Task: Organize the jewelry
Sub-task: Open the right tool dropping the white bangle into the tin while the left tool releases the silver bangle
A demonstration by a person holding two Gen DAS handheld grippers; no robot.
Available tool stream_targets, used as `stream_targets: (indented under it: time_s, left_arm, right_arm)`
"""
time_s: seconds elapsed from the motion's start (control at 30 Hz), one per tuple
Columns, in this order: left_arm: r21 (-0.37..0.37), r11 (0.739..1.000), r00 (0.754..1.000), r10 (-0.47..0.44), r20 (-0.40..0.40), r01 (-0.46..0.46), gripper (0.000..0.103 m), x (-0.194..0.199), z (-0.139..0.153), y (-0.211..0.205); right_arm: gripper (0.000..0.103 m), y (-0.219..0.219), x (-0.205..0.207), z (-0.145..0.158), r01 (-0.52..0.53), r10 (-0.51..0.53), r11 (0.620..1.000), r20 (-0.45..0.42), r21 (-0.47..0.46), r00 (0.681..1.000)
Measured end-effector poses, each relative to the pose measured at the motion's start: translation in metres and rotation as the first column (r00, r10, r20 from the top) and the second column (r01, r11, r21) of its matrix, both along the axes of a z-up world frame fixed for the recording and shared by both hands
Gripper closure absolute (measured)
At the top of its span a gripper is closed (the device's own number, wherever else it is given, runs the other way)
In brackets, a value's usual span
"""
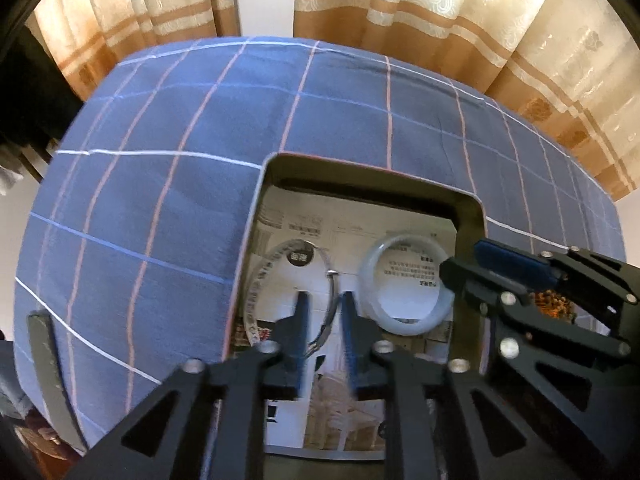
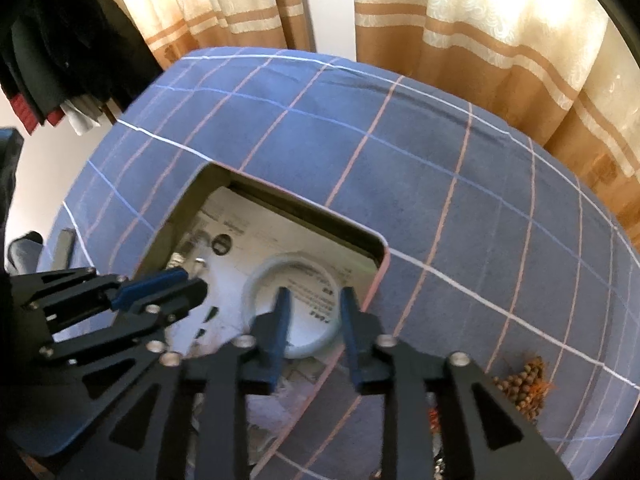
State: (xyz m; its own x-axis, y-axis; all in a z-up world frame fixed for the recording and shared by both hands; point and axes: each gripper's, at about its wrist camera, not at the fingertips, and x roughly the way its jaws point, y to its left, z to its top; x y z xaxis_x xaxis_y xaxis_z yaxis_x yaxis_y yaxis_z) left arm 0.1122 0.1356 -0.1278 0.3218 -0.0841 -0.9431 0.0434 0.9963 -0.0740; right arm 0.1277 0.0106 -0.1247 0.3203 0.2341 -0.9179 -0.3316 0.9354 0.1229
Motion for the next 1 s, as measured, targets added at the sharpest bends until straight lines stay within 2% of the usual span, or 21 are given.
stream_targets:
  time_s: [0.1,0.17,0.2,0.5,0.8,1.0]
  left_arm:
    - [-0.007,1.000,1.000,0.016,0.009,-0.016,0.067,0.000,0.003,0.002]
    - [-0.010,1.000,1.000,0.027,-0.001,-0.027,0.050,0.000,0.002,0.006]
    - [-0.008,1.000,1.000,0.030,0.005,-0.030,0.049,0.000,0.003,0.006]
    - [0.014,1.000,1.000,0.017,0.012,-0.017,0.047,-0.004,0.009,-0.001]
    - [0.026,1.000,1.000,0.002,-0.008,-0.002,0.047,-0.018,0.013,-0.008]
    - [0.042,0.999,0.999,-0.026,0.019,0.025,0.047,-0.035,0.016,-0.019]
  right_arm:
    - [0.062,-0.004,-0.003,0.006,0.027,-0.027,1.000,0.019,-0.015,0.999]
    - [0.055,-0.010,-0.003,0.007,0.049,-0.049,0.999,0.010,0.001,0.999]
    - [0.054,-0.015,-0.005,0.007,0.067,-0.067,0.998,0.012,-0.001,0.998]
    - [0.050,-0.046,-0.021,0.012,0.139,-0.140,0.990,0.007,0.027,0.990]
    - [0.050,-0.067,-0.039,0.013,0.181,-0.181,0.984,0.009,0.007,0.984]
    - [0.050,-0.090,-0.057,0.010,0.208,-0.208,0.978,0.004,0.003,0.978]
